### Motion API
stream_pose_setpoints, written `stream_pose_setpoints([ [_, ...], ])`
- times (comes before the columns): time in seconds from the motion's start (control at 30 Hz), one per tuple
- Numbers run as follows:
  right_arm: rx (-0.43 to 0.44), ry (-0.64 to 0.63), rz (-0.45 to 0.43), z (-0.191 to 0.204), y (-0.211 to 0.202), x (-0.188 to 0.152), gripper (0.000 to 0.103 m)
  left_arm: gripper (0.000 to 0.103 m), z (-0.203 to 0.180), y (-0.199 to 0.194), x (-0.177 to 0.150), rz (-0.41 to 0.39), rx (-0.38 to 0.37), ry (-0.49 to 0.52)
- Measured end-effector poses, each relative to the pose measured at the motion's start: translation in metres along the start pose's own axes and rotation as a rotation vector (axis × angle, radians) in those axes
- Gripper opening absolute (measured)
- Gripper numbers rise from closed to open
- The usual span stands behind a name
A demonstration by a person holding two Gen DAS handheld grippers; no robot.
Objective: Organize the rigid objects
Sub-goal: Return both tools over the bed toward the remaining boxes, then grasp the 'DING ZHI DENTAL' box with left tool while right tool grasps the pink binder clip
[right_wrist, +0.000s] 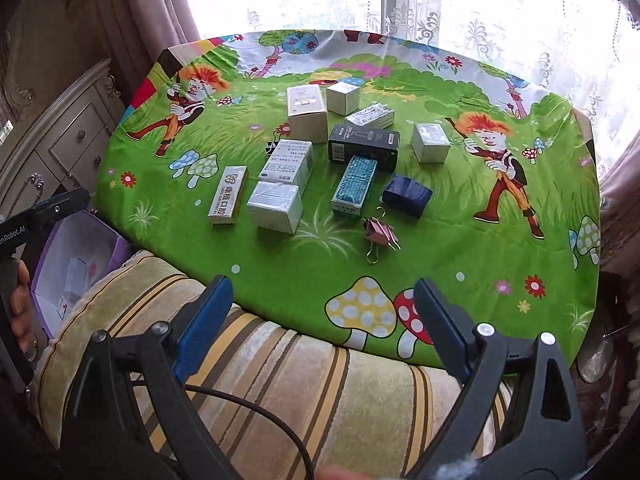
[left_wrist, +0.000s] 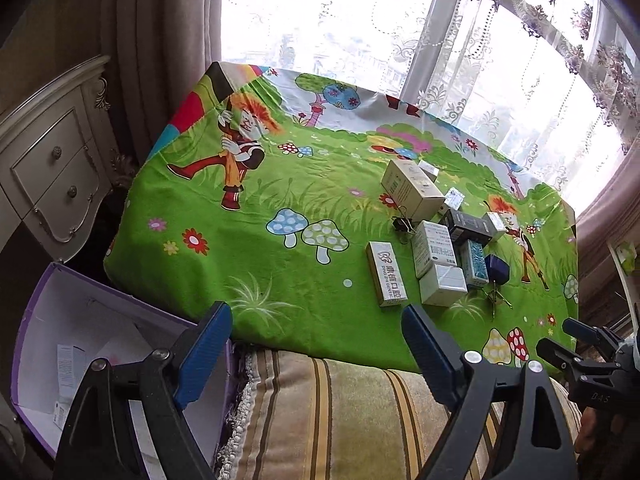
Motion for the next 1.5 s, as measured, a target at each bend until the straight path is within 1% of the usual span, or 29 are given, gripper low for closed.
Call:
stream_pose_setpoints([
  [0.1,-0.016,0.039,0.032,-0.016,0.008,-0.001,0.093,0.088,-0.013,0.01,0.003,0.017,-0.016,0.012],
  [0.23,-0.01,0.068,0.047,-0.026,0.015,0.002,0.093,0.088,-0.028,0.023,0.007,0.039,-0.006,0.055],
  [0.4,0.022,0.104,0.064,-0.034,0.028,0.011,0.093,0.087,-0.037,0.045,0.01,0.1,-0.012,0.054],
  [0.57,0.055,0.154,0.08,-0.046,0.043,0.018,0.093,0.08,-0.045,0.067,0.012,0.154,-0.008,0.051],
  [0.63,0.068,0.177,0.086,-0.051,0.049,0.02,0.093,0.072,-0.049,0.075,0.013,0.175,-0.016,0.054],
  [0.67,0.075,0.185,0.089,-0.053,0.052,0.021,0.093,0.071,-0.052,0.079,0.014,0.183,-0.02,0.057],
  [0.73,0.082,0.2,0.097,-0.058,0.057,0.023,0.091,0.067,-0.057,0.088,0.014,0.203,-0.025,0.06],
  [0.8,0.098,0.218,0.105,-0.062,0.063,0.025,0.087,0.064,-0.061,0.098,0.014,0.223,-0.03,0.057],
  [0.93,0.12,0.246,0.119,-0.069,0.074,0.027,0.085,0.061,-0.068,0.115,0.015,0.25,-0.027,0.057],
  [1.07,0.137,0.251,0.128,-0.072,0.083,0.028,0.083,0.058,-0.069,0.128,0.018,0.263,-0.013,0.048],
  [1.17,0.146,0.258,0.139,-0.075,0.091,0.029,0.079,0.057,-0.069,0.137,0.019,0.273,-0.012,0.039],
  [1.33,0.15,0.252,0.141,-0.077,0.099,0.034,0.077,0.054,-0.07,0.148,0.022,0.282,-0.008,0.03],
  [1.43,0.144,0.227,0.155,-0.073,0.107,0.037,0.07,0.052,-0.073,0.153,0.024,0.287,-0.007,0.035],
  [1.5,0.142,0.203,0.168,-0.068,0.111,0.037,0.062,0.052,-0.074,0.156,0.024,0.29,-0.007,0.038],
])
Point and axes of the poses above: each gripper's, at about its wrist camera, not at the fingertips, and y roughly the way its jaws point, z to its left, x to its top, the point moved 9 cm from there along y, roughly the way its jaws point, and after that the axes turned 7 degrees about z, right-handed, at the moved point
